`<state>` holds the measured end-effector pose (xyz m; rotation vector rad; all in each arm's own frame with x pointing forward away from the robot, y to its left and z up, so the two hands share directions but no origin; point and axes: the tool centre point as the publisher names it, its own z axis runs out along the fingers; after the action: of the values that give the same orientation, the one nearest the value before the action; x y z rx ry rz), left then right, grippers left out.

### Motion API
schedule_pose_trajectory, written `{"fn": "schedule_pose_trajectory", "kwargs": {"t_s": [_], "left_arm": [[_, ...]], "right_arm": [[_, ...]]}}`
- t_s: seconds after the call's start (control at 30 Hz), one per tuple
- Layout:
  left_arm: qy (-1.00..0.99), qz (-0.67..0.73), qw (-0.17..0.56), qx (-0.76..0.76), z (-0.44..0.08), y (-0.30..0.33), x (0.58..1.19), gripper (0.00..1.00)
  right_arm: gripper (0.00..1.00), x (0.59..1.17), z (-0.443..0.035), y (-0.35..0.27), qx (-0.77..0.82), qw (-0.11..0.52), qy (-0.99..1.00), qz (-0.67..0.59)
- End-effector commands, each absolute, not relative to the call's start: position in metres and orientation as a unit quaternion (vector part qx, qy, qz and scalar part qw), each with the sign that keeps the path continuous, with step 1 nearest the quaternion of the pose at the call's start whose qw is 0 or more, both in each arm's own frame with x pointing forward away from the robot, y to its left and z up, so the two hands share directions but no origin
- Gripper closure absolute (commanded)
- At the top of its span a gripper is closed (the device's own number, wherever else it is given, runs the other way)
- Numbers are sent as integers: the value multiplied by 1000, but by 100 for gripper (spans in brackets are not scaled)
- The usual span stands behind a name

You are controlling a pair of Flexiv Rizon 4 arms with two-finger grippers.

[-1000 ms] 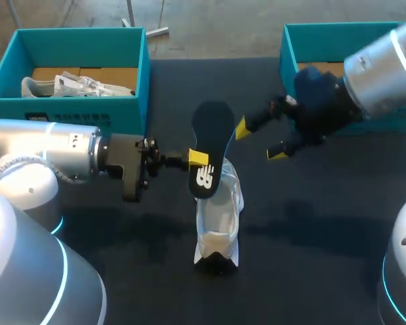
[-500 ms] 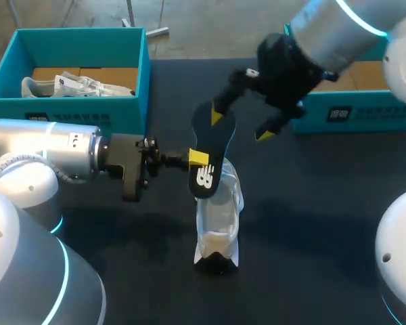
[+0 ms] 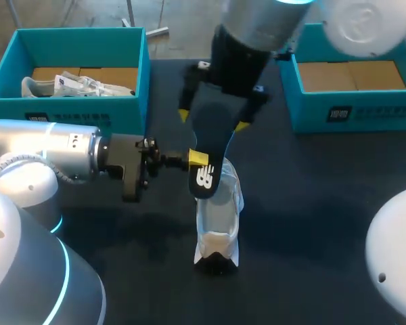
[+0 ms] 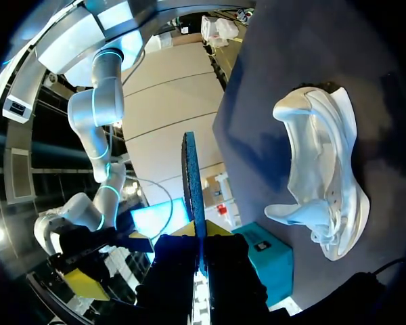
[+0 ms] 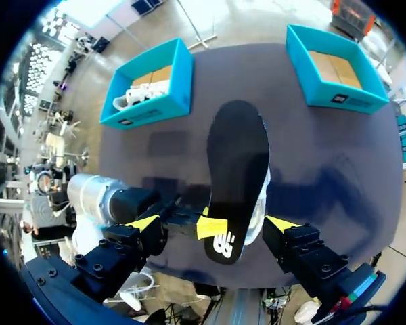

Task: Take the shoe out of the shoebox, open the shoe tongue, remove and reinsert the insole, then place the shoe into the shoebox

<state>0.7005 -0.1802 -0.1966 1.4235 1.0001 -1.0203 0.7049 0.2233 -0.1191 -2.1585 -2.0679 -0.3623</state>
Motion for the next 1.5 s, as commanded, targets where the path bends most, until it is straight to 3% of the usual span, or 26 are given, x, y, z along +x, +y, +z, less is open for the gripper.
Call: {"fn": "schedule_pose_trajectory", "kwargs": {"t_s": [0.03, 0.47, 0.87, 1.1, 1.5], "left_arm": [[419, -427, 535, 597, -197, -181, 700, 100], [419, -427, 535, 597, -197, -181, 700, 100], [419, -427, 535, 597, -197, -181, 700, 100], [419, -427, 535, 597, -197, -181, 700, 100], [419, -427, 535, 597, -197, -181, 700, 100]], "right_arm": [[0, 704, -117, 234, -729, -69, -681, 12], [0, 704, -112, 242, -733, -80, -675, 35], [0, 695, -108, 227, -735, -31, -675, -45], [0, 690, -104, 211, -734, 11, -670, -110], [0, 693, -112, 185, -689, 138, -665, -253]]}}
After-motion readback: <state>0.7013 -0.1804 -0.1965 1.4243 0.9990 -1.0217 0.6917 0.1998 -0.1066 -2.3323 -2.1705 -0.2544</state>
